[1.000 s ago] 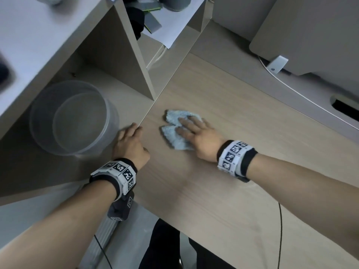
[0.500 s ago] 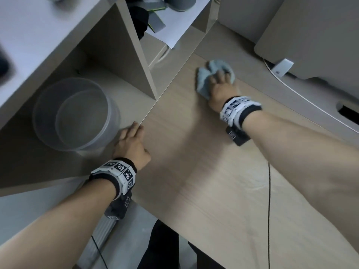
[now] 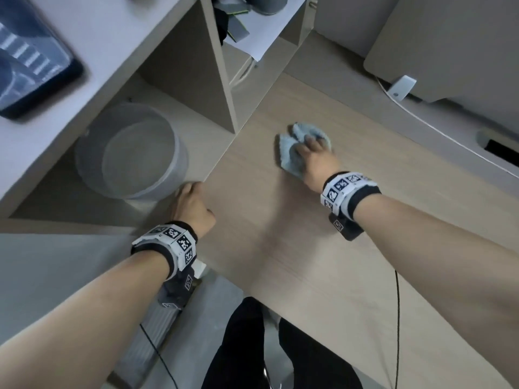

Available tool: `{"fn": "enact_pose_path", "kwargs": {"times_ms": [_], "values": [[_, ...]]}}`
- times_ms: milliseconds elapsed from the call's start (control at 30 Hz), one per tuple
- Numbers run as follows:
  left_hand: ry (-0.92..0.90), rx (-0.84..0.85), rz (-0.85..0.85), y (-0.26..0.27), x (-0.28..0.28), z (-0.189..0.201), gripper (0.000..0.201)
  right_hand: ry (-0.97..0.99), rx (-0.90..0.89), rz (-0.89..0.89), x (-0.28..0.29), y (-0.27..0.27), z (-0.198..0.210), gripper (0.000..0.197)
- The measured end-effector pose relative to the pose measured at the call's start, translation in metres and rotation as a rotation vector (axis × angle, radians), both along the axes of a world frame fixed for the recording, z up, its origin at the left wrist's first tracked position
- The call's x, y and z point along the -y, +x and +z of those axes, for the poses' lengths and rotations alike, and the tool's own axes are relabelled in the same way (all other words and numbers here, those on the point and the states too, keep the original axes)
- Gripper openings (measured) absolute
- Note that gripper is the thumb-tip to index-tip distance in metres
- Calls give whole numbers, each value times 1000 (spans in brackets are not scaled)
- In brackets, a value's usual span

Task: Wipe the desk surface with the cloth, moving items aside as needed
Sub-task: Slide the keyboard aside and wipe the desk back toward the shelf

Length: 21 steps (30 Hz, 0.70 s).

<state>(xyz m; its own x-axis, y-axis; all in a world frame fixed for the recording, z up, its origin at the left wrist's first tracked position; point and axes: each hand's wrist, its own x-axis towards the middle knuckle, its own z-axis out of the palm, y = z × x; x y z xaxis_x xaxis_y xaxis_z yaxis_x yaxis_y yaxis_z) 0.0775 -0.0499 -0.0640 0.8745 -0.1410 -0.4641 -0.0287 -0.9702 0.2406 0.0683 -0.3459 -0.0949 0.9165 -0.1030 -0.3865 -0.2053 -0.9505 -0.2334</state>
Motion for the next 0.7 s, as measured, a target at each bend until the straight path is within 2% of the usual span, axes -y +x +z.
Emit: {"fn": "enact_pose_path", "kwargs": {"times_ms": [67, 167, 267, 367, 467, 567, 700], "values": [[61, -21, -28, -9, -16, 6, 54, -71, -36, -32, -28, 17, 6, 71], [134, -27, -74, -16, -30, 12, 48, -55, -28, 141, -95, 22, 15, 72], [138, -43, -103, -22, -32, 11, 49, -48, -35, 352, -149, -9, 7, 72], [145, -48, -102, -26, -22, 14, 52, -11, -2, 370, -154, -53, 0, 76], [99, -36, -124, -30, -5, 17, 62, 19, 26, 196, -112, -97, -7, 77], [48, -21, -196, -33, 13, 16, 65, -73, 53, -23, -60, -141, -9, 69], [34, 1, -314, -41, 34, 9, 70, -125, -48, -419, 22, -210, -8, 61]]}}
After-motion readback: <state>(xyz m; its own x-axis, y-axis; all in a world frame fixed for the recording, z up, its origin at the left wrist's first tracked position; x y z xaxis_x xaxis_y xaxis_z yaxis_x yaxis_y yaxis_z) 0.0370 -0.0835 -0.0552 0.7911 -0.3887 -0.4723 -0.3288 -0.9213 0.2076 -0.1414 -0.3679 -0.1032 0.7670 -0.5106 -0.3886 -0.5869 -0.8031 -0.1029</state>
